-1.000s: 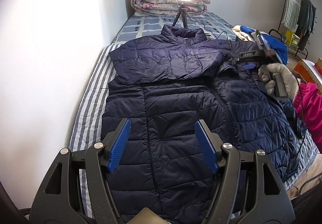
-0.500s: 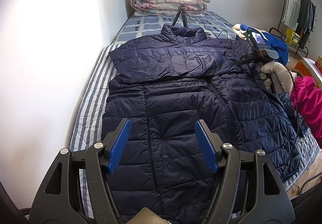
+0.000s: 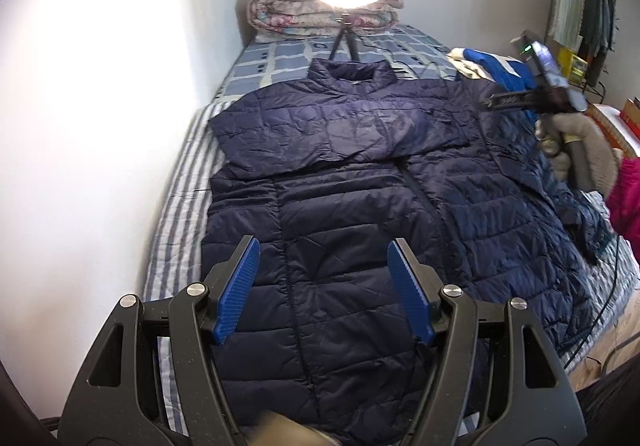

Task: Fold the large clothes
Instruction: 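Open the right gripper and release the folded side onto the jacket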

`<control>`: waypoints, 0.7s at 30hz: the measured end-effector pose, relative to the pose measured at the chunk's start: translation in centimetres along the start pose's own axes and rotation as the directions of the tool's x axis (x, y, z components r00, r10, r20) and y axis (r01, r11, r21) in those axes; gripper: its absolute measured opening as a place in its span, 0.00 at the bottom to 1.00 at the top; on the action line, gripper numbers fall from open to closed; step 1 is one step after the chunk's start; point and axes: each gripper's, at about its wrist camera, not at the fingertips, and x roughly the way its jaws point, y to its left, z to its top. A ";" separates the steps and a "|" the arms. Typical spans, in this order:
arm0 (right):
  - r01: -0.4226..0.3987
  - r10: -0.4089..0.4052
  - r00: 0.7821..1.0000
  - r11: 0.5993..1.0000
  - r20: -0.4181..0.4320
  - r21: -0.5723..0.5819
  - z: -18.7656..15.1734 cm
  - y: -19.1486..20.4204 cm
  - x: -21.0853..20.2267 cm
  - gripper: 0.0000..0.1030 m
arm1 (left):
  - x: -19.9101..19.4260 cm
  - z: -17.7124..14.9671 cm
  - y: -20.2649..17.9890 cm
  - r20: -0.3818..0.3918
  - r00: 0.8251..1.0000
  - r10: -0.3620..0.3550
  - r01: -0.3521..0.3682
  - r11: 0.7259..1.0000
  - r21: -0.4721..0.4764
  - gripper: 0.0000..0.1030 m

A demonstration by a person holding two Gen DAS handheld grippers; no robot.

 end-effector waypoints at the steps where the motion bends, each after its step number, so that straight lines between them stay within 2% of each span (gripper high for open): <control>1: -0.007 0.007 1.000 1.000 0.020 -0.001 -0.5 -0.1 -2.1 0.62 | -0.2 0.0 -0.3 0.003 1.000 -0.016 0.016 1.000 0.008 0.67; 4: -0.015 0.013 0.997 1.000 0.073 0.023 -2.0 -1.0 -7.2 0.67 | -1.0 0.0 -1.6 0.022 0.999 -0.032 0.031 0.999 0.035 0.67; 8: -0.015 0.007 0.993 0.997 0.118 0.069 -5.1 -2.8 -13.5 0.68 | -2.2 0.1 -4.4 0.054 0.997 -0.063 0.058 0.995 0.083 0.67; 13: 0.047 -0.064 0.987 0.992 0.146 0.116 -10.6 -5.4 -21.2 0.71 | -2.9 0.5 -8.7 0.063 0.983 -0.175 0.166 0.978 0.128 0.67; 17: 0.096 -0.119 0.982 0.984 0.147 0.153 -15.1 -7.6 -25.3 0.71 | -2.6 0.9 -13.9 0.046 0.966 -0.254 0.241 0.952 0.190 0.67; 21: 0.142 -0.179 0.973 0.963 0.148 0.230 -19.7 -10.8 -28.4 0.71 | -1.8 0.9 -20.0 0.012 0.943 -0.332 0.316 0.907 0.278 0.67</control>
